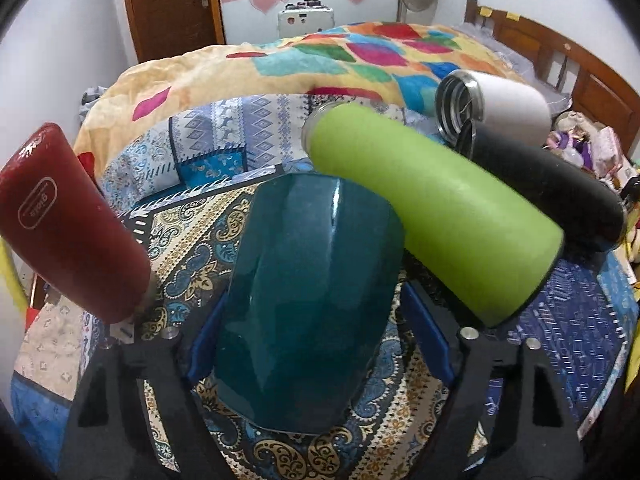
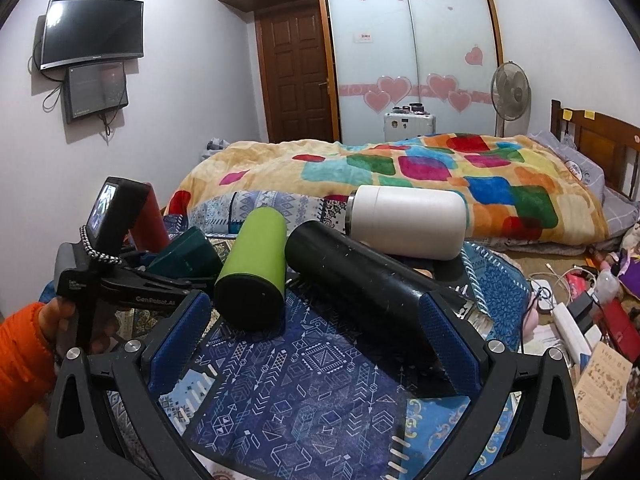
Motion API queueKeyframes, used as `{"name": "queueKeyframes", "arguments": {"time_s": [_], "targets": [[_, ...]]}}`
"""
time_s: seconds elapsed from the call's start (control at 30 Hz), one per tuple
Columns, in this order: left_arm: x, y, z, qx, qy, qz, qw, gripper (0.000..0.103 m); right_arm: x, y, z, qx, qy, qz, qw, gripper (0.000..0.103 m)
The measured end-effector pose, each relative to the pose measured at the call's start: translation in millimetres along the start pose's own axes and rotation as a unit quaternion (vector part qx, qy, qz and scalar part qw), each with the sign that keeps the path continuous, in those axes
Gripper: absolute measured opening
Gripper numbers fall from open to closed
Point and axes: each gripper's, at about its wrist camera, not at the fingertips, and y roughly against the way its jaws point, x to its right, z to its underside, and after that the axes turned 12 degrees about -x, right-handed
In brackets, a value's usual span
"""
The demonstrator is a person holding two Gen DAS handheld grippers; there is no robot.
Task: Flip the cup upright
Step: 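Close the left tool on the green mug and lift it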
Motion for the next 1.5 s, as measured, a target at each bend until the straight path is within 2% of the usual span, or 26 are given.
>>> {"name": "queueKeyframes", "arguments": {"time_s": [0.03,0.33,0.57,0.9,1.07,1.33,1.5], "targets": [[-1.0,-0.2,0.5,-0.001,0.003,-0.002,1.0,0.074,0.1,-0.1,0.1,0.0,0.0,-0.001,1.0,0.103],[-6.9,8.5,11.3,-0.007,0.023,0.011,0.9997,0.072,-1.3,4.5,-0.4,0.003,0.004,-0.006,1.0,0.103],[1.9,41.7,37.1,0.007,0.015,0.011,0.9998,0.071,-8.6,12.1,0.3,0.008,0.01,-0.013,1.0,0.103],[37.1,95.3,68.1,0.048,-0.006,0.027,0.9985,0.071,-13.2,35.2,6.2,0.021,0.018,-0.017,0.999,0.103],[59.6,104.4,73.7,0.056,-0.024,0.045,0.9971,0.071,-11.4,44.9,9.5,0.024,0.019,-0.013,0.999,0.103],[95.3,92.8,76.6,0.036,-0.055,0.067,0.9956,0.071,-3.6,53.5,18.2,0.024,0.016,-0.002,1.0,0.103],[116.2,71.2,70.1,0.0,-0.071,0.088,0.9937,0.071,0.7,52.0,24.4,0.016,0.016,0.003,1.0,0.103]]}}
